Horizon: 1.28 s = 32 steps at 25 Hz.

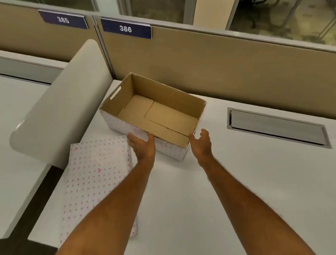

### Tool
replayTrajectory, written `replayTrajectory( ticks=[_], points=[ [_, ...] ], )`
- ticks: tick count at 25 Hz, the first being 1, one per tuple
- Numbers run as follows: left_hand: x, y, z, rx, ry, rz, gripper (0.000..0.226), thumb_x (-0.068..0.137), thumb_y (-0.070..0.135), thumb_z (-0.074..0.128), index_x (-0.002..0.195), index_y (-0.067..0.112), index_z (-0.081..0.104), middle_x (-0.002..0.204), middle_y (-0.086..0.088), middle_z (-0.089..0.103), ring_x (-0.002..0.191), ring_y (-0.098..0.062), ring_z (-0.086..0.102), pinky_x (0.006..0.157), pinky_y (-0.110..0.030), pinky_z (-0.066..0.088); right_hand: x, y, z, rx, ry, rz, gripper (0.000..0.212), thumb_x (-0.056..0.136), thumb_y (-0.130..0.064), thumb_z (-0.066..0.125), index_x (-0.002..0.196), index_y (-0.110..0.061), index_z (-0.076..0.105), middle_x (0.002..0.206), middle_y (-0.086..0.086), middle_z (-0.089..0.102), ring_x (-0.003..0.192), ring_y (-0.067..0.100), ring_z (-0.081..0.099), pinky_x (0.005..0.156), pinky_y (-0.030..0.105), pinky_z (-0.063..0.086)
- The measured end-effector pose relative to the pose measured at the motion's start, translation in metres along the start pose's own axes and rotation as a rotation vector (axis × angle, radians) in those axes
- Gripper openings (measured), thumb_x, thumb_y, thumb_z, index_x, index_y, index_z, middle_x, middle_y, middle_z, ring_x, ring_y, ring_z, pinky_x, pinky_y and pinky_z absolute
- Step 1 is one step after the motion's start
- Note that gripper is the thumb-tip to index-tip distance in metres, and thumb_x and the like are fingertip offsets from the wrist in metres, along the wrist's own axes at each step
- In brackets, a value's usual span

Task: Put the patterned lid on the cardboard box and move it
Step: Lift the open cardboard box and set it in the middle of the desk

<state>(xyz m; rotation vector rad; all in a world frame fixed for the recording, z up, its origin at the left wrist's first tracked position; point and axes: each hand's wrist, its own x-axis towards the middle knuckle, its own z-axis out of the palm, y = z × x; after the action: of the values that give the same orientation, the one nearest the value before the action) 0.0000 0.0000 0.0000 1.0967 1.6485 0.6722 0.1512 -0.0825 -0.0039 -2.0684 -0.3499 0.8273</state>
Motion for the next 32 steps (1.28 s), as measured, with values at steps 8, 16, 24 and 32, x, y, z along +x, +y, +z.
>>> replayTrajectory(
  ticks=[8,16,24,32],
  points=[
    [0.022,-0.008,0.022,-0.241,-0.152,-0.137,0.088,0.092,0.019,0.064,0.161,0.036,0.012,0.167,-0.006,0.031,0.142,-0.038,0.049,0.111,-0.055,0.049,0.007,0.000,0.007,0.256,-0.092,0.100,0.054,0.093,-0.011,0.061,0.144,-0.017,0.045,0.143,0.008,0.055,0.111,0.025,0.061,0.073,0.031,0.056],
    [0.002,0.012,0.013,-0.214,-0.167,-0.110,0.084,0.095,0.001,0.057,0.163,0.030,0.017,0.159,-0.010,0.044,0.115,-0.035,0.065,0.097,-0.055,0.059,-0.006,0.006,-0.025,0.435,-0.060,0.175,0.083,0.088,-0.009,0.072,0.154,-0.020,0.024,0.152,0.010,0.045,0.122,0.028,0.056,0.090,0.040,0.057],
    [-0.016,0.028,-0.006,-0.121,-0.331,0.081,0.060,0.098,0.004,0.057,0.152,0.028,0.042,0.140,-0.006,0.060,0.089,-0.014,0.064,0.080,-0.050,0.064,-0.022,0.008,-0.113,0.747,0.125,0.208,0.064,0.095,-0.043,0.062,0.150,-0.024,0.037,0.147,0.009,0.048,0.128,0.034,0.054,0.101,0.050,0.052],
    [-0.051,0.037,-0.009,0.029,-0.484,0.232,0.065,0.101,0.022,0.063,0.158,0.032,0.034,0.156,-0.005,0.050,0.118,-0.031,0.062,0.069,-0.039,0.062,-0.069,0.026,-0.173,0.325,0.051,0.130,0.042,0.099,-0.032,0.059,0.138,-0.021,0.056,0.130,0.004,0.055,0.117,0.029,0.051,0.097,0.053,0.049]
  ],
)
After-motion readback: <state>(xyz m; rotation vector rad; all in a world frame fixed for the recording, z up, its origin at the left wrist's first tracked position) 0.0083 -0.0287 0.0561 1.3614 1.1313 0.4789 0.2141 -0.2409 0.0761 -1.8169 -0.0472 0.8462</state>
